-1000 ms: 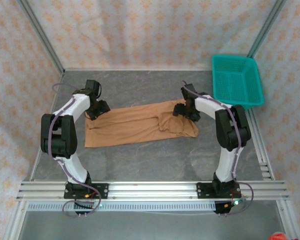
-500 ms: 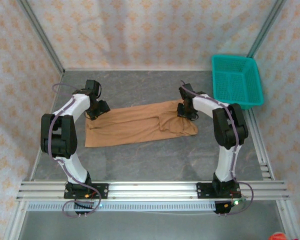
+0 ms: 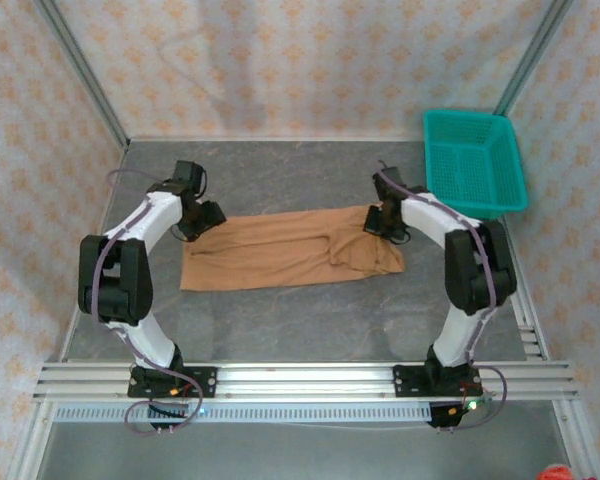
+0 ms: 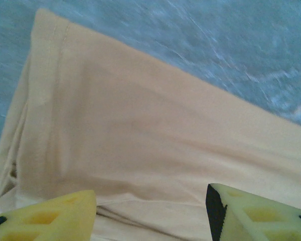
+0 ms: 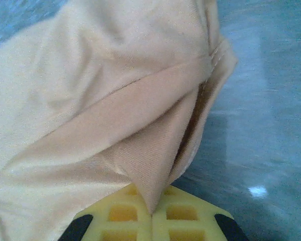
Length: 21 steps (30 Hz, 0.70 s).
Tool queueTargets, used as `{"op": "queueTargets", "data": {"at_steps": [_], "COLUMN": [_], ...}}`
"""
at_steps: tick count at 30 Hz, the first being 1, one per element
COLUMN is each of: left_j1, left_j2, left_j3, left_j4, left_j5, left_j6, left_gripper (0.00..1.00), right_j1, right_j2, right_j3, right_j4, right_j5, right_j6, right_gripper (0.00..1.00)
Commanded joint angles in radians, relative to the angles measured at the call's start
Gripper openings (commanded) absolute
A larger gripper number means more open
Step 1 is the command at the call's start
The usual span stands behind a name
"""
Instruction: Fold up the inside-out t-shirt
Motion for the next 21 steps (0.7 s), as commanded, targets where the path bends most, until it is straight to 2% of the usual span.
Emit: {"op": "queueTargets", "data": {"at_steps": [1, 3, 9, 13, 21], "left_j1": [-0.099, -0.131, -0.122, -0.081, 0.026], "left_j2": [0.031, 0.068, 0.109, 0.087, 0.052], "left_j3": [-0.002, 0.016, 0.053, 0.037, -0.048], "left_j4": [0.057, 0.072, 0.063, 0.058, 0.091], "left_j5": [0.035, 0.048, 0.067, 0.079, 0.134], "left_j6": [-0.064, -0.078, -0.067, -0.053, -0.035], "left_gripper": [0.61, 0.61, 0.61, 0.61, 0.61], "right_j1": [-0.045, -0.053, -0.050, -0.015, 0.114], "right_j2": [-0.099, -0.132, -0.158, -0.184, -0.268], "right_j3": [-0.043, -0.057, -0.037, -0.023, 0.049], "right_j4": [-0.053, -0.057, -0.077, -0.080, -0.088], "right_j5": [0.041, 0.038, -0.015, -0.035, -0.060], "right_j6": [-0.021, -0.025, -0.022, 0.003, 0.079], "right_gripper": [0.00, 0.00, 0.00, 0.00, 0.00]}}
